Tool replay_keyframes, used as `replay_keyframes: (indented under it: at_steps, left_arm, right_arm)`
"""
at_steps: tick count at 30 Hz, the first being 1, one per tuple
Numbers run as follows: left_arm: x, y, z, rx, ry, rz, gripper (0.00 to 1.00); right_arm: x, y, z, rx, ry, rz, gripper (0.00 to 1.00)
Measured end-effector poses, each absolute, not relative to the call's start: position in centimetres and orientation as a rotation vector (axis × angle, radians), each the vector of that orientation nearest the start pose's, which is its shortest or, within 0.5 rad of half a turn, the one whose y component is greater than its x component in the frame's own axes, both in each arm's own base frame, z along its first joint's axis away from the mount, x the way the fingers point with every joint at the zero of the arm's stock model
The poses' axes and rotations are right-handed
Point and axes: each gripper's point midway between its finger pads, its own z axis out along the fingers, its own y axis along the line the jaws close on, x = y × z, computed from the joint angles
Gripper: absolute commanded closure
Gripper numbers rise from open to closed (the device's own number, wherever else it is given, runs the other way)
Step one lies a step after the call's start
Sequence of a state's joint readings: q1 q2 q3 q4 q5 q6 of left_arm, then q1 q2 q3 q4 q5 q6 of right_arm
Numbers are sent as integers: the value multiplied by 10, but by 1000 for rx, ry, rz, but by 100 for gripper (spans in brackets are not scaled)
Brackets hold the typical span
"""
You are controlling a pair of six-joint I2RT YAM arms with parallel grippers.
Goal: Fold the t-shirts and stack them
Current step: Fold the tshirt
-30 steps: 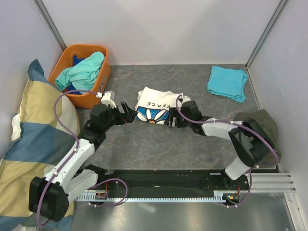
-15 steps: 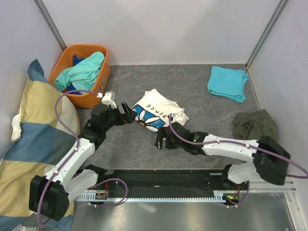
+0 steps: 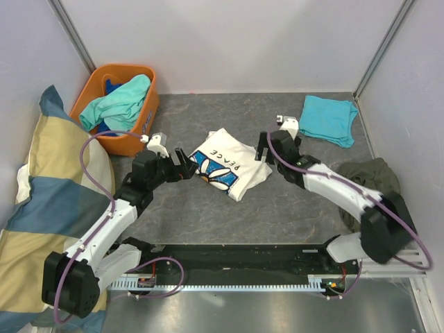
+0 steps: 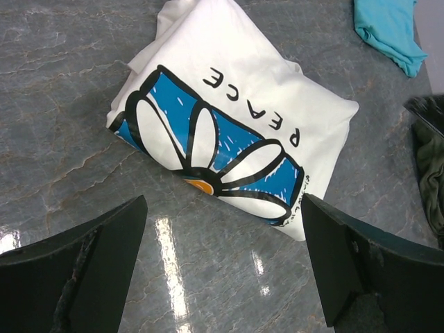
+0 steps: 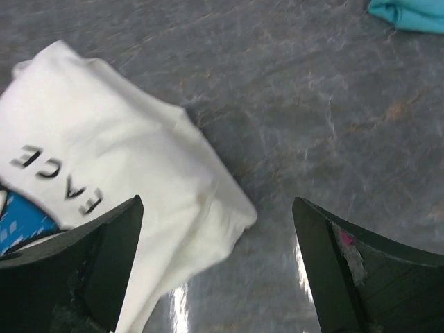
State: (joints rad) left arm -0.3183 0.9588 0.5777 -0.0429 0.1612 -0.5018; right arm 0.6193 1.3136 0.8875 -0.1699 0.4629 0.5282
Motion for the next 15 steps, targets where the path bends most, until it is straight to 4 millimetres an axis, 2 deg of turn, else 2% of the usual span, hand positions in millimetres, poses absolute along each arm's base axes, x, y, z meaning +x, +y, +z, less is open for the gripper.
replay_keyframes:
  at_steps: [4,8,12,15]
  left_arm:
    - [290,-147,154,-87,2070,-684,0]
    - [285,-146,154,-88,2070,-689,0]
    - [282,-145,158,-89,2053,-695,0]
    - [279,-144,156,-93,2057,-698,0]
  right_arm:
    - [395,174,122,126,2170,77,2]
    - [439,185,99,69,2203,18,2]
    - [461,185,89,38,2209,-31,2]
    - [471,176,86,49,2208,-92,2]
